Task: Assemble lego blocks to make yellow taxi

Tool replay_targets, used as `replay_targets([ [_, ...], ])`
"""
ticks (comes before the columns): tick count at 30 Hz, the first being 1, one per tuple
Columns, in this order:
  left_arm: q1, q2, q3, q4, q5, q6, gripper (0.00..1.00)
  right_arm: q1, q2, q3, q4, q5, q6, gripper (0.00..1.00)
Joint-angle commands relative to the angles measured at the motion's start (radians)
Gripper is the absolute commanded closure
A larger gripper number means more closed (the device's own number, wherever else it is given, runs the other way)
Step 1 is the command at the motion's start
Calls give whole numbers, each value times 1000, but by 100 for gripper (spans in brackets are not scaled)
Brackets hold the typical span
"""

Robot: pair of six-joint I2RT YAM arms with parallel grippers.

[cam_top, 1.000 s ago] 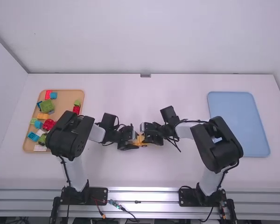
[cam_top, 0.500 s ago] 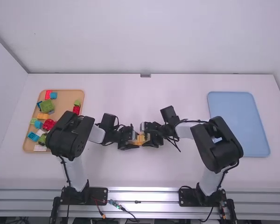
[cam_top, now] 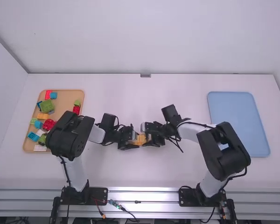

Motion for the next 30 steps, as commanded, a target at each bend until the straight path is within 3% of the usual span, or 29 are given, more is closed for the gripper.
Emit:
replay_targets([
  [1, -5, 7, -12, -8, -18, 4, 73, -11, -56, 3, -11, -16, -29, 41],
  [3, -5, 7, -11, -6, -16, 4, 73, -21, -61, 3, -11, -17, -29, 69],
  [4, -5, 7, -12, -6, -17, 5, 73, -26, -61, 2, -13, -29, -28, 99],
  [7, -5, 7, -13, -6, -17, 4, 73, -42, -60, -7, -12, -82, -30, 100],
  [13, -5, 7, -12, -3, -16, 4, 74, -87, -24, -82, 143, -188, -17, 100],
  [21, -5, 7, -12, -3, -16, 4, 75, -87, 47, -106, 264, -194, 65, 100],
  [30, -5, 7, -12, -3, -16, 5, 76, -66, 114, -84, 262, -195, 63, 100],
])
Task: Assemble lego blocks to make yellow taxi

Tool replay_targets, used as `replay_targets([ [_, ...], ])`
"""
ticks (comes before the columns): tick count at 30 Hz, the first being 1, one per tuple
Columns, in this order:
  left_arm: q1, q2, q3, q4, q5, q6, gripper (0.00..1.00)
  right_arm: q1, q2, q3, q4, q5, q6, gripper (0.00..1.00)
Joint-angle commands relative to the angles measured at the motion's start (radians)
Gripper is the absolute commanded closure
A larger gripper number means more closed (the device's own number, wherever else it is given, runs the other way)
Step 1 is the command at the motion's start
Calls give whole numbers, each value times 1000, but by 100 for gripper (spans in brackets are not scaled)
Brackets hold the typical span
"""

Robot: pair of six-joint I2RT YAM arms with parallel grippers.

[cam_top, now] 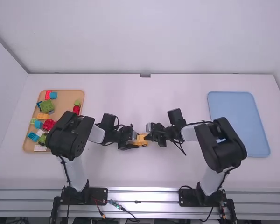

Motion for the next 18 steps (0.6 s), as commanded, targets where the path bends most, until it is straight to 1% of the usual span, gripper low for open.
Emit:
replay_targets([
  [1, -5, 7, -13, -4, -17, 5, 76, 3, 40, 20, 0, -14, 12, 100],
  [12, -5, 7, -10, -5, -17, 5, 77, 4, 106, 47, -6, -2, 34, 100],
  [18, -5, 7, 8, -17, -17, -24, 79, 12, 167, 80, -58, 30, 29, 100],
])
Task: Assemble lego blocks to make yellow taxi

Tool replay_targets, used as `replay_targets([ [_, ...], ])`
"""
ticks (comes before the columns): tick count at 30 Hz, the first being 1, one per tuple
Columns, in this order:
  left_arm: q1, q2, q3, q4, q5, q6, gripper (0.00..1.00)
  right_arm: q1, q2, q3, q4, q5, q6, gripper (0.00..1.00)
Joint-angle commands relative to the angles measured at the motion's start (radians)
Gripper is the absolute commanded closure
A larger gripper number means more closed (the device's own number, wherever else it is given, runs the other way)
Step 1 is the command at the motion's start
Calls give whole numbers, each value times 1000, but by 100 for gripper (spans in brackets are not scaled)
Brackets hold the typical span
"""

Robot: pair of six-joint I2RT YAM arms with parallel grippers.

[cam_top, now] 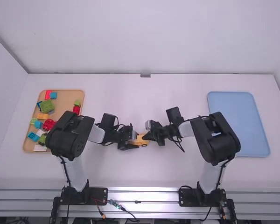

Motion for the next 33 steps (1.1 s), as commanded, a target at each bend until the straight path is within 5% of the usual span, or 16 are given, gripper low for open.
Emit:
replay_targets([
  [1, -6, 7, 10, -10, -14, 4, 79, 20, 82, 8, -15, 105, 2, 100],
  [15, -6, 7, 20, -24, -17, 18, 83, 26, 146, -16, -27, 81, -94, 100],
  [27, -5, 7, 3, 26, -17, 15, 83, -48, -202, 29, -177, 16, -150, 100],
  [33, -6, 7, 83, -136, -77, 56, 84, -92, -346, 41, -244, 151, 4, 100],
])
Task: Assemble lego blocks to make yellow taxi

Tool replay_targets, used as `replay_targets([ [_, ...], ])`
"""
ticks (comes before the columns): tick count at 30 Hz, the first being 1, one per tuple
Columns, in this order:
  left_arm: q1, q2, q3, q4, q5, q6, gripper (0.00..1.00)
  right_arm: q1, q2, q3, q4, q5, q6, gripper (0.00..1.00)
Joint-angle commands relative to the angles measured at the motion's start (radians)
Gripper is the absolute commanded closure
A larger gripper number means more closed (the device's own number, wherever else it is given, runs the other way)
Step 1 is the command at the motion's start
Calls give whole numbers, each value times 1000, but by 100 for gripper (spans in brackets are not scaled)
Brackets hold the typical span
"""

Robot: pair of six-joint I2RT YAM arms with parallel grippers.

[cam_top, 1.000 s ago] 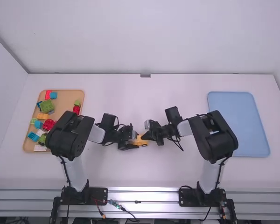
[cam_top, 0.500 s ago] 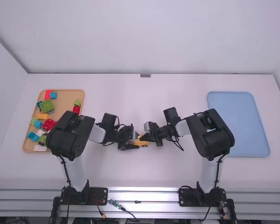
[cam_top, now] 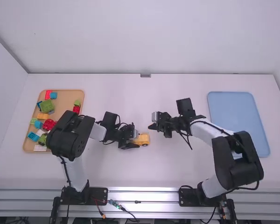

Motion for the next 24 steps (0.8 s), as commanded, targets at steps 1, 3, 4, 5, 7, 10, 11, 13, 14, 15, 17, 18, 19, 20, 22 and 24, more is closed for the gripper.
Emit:
replay_targets([
  [1, 3, 7, 47, -61, -51, 49, 84, -6, -49, 11, -31, 93, 77, 100],
  [3, 3, 7, 73, -96, -50, 48, 83, -3, -77, 10, -68, 103, 63, 96],
  [4, 3, 7, 87, -111, -53, 48, 83, -2, -96, 10, -93, 108, 49, 92],
  [5, 3, 7, 97, -121, -57, 48, 83, -4, -111, 10, -114, 119, 46, 87],
  [7, 3, 7, 105, -127, -69, 47, 83, -12, -128, 10, -129, 143, 50, 77],
  [10, 3, 7, 108, -125, -71, 48, 80, -20, -148, 10, -148, 161, 50, 58],
  [11, 4, 7, 106, -117, -71, 48, 74, -24, -155, 10, -152, 163, 51, 37],
  [13, 3, 7, 92, -88, -71, 43, 55, -21, -173, 10, -167, 163, 50, 1],
  [14, 3, 7, 91, -87, -71, 43, 53, -21, -174, 10, -168, 163, 51, 1],
  [15, 3, 7, 85, -74, -68, 38, 47, -22, -180, 10, -171, 163, 51, 1],
  [17, 3, 7, 76, -63, -68, 37, 22, -26, -186, 10, -171, 163, 51, 1],
  [18, 3, 7, 76, -64, -68, 37, 11, -26, -187, 10, -171, 163, 51, 1],
  [19, 3, 7, 76, -64, -69, 36, 1, -26, -189, 10, -169, 163, 51, 1],
  [20, 3, 7, 76, -64, -67, 36, 1, -25, -192, 10, -170, 163, 50, 1],
  [22, 4, 3, 81, -73, -68, 35, 1, -20, -193, 10, -170, 163, 50, 1],
  [24, 3, -14, 101, -103, -68, -11, 1, -16, -193, 10, -167, 173, 51, 1],
])
